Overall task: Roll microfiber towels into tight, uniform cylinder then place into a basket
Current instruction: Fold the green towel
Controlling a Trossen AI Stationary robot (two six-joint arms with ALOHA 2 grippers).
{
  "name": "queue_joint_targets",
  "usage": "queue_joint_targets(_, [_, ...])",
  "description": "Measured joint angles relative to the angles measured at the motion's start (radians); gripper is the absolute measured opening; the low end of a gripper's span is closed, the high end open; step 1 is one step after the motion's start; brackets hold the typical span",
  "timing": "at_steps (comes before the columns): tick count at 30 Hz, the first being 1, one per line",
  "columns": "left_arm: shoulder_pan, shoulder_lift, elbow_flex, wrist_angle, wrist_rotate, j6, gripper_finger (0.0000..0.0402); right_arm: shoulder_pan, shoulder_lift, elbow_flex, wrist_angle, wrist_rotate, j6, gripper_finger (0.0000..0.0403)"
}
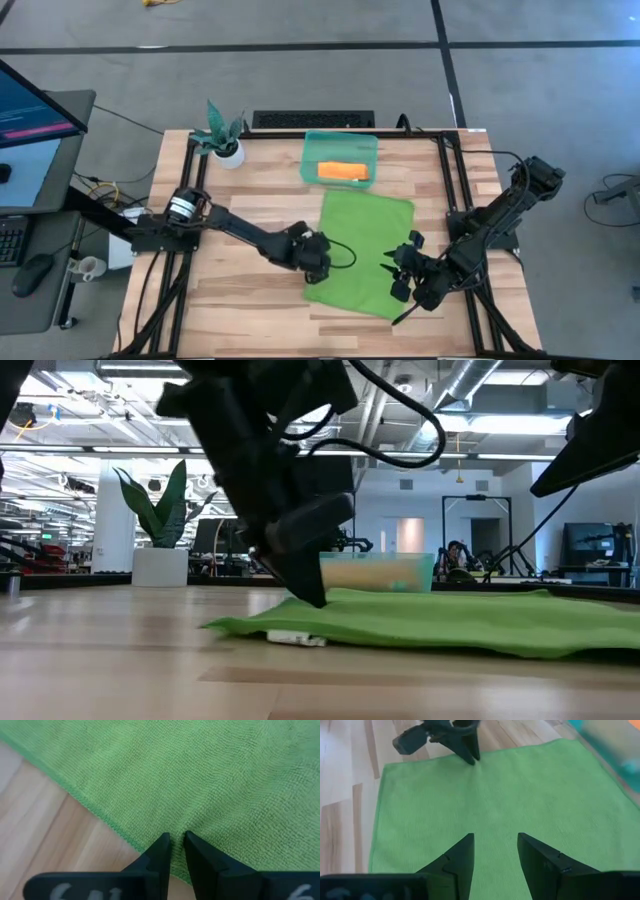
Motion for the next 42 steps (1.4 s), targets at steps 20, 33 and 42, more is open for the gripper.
queue_joint_targets(20, [-0.136, -0.019, -0.006, -0.184, -0.137, -0.192, 0.0051, -0.019, 0.000, 0.001, 0.032, 0.000, -0.017, 0.0173])
queue_joint_targets(33, [-0.141, -0.013, 0.081, -0.178, -0.077, -0.056, 0.0051, -0.019, 0.000, 0.001, 0.058, 0.000, -0.016, 0.0173])
queue_joint_targets(42, [-0.193, -0.013, 0.141, -0.180, -0.175, 0.111, 0.0051, 0.010, 0.000, 0.001, 0.092, 0.001, -0.017, 0.0173])
